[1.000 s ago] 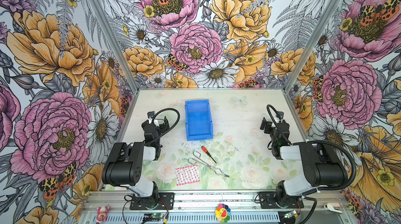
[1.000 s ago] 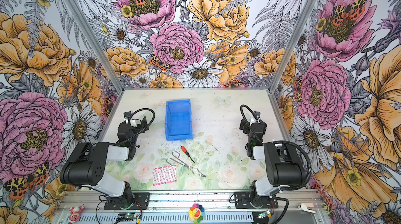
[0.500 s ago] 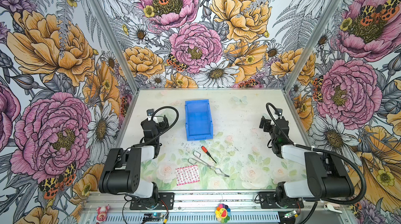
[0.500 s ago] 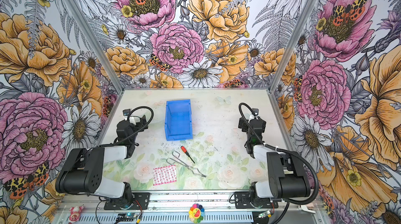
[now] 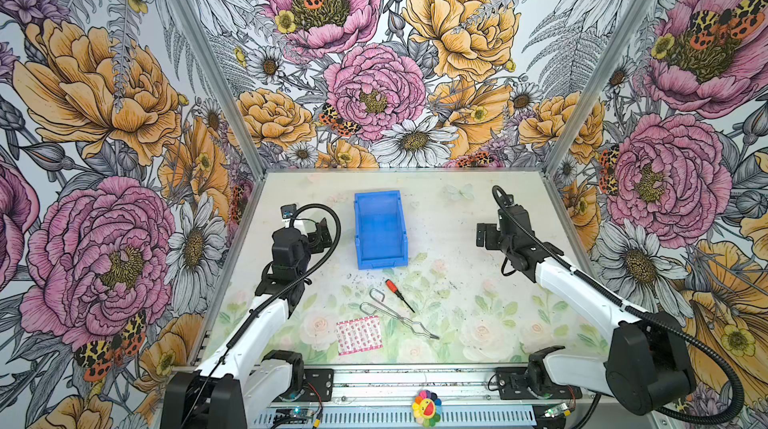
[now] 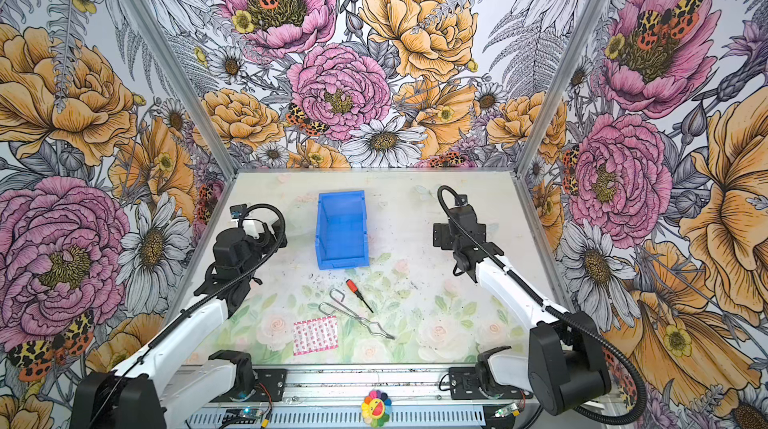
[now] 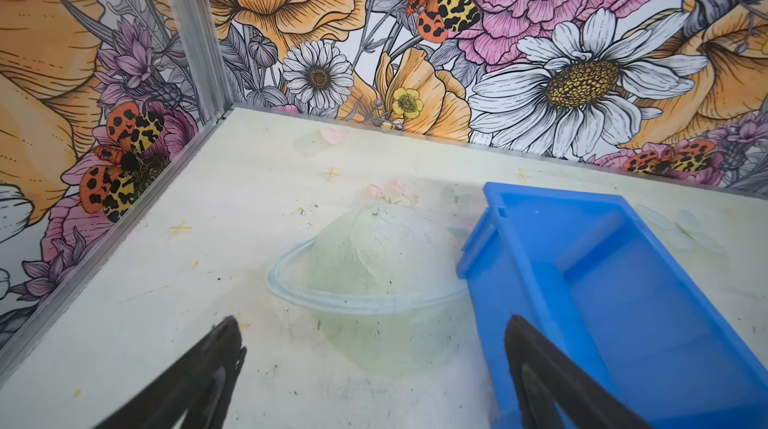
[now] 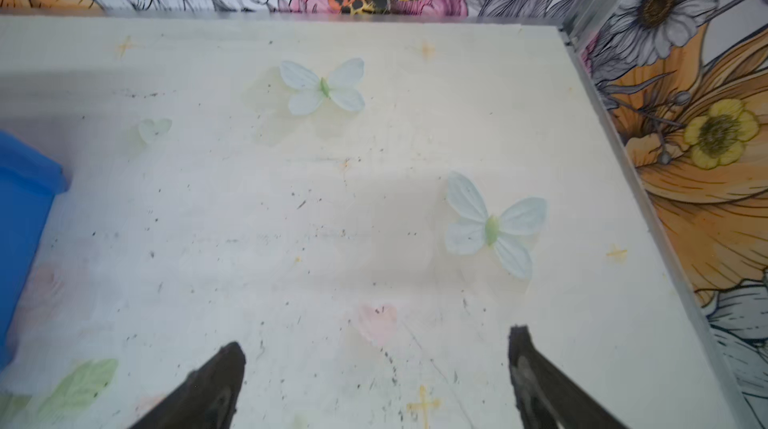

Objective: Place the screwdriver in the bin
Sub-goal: 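Reach the right gripper across toward the red-handled screwdriver near the bin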

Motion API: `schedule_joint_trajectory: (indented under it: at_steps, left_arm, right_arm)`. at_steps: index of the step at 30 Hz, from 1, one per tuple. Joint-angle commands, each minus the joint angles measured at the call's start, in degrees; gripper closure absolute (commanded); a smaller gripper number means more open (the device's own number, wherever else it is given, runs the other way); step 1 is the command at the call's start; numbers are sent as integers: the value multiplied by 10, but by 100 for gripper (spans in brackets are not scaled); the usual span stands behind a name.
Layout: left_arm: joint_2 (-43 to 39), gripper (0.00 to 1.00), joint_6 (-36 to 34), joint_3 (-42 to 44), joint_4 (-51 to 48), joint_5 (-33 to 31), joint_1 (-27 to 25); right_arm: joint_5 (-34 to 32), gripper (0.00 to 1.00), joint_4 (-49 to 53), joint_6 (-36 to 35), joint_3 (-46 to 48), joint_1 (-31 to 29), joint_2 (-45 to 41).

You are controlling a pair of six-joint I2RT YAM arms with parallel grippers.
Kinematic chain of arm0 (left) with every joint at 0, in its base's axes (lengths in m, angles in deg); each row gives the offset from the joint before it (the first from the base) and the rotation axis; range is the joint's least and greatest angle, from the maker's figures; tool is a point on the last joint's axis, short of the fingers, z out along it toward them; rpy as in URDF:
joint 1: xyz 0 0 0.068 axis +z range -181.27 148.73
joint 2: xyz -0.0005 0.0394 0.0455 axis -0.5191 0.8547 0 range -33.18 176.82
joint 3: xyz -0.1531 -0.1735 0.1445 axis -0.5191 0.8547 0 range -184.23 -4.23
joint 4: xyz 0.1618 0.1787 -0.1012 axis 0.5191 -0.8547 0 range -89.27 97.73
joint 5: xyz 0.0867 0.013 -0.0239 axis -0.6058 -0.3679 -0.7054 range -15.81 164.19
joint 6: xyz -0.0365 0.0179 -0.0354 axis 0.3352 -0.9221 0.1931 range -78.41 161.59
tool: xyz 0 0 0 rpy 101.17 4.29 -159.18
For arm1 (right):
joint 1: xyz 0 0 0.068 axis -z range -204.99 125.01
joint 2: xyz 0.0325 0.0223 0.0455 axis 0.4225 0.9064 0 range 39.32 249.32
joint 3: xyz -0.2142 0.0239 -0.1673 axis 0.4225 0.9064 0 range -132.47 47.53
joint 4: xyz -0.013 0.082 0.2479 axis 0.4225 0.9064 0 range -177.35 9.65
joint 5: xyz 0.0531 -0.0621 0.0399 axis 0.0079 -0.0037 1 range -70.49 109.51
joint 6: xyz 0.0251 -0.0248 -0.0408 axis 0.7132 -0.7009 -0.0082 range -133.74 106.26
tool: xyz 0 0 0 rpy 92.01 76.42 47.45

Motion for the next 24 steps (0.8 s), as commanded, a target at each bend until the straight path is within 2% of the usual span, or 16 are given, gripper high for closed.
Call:
schedule_joint_trajectory:
  at_steps: [1, 4, 8, 11, 14, 22, 24]
  left_arm:
    - [-46, 1, 54, -22, -127, -6, -16]
    - [-82, 1, 90, -30, -175, -5, -42]
    - [-100, 1, 83, -39, -198, 57, -100]
    - [-107, 1, 87, -33, -211, 32, -159]
    - [-117, 1, 99, -20, -217, 11, -196]
    - [-187, 1, 125, 8, -246, -13, -204]
    - [-202, 1, 125, 10, -254, -41, -204]
  right_arm:
    - [28, 1, 97, 40, -23, -60, -15]
    - [20, 0, 111, 51, -28, -131, -12]
    - [15, 0, 112, 43, -33, -218, 10]
    - [19, 0, 112, 31, -43, -269, 41]
    - [36, 0, 110, 20, -64, -315, 79]
    - [69, 1, 105, -3, -119, -377, 166]
    - [84, 1, 99, -11, -125, -386, 183]
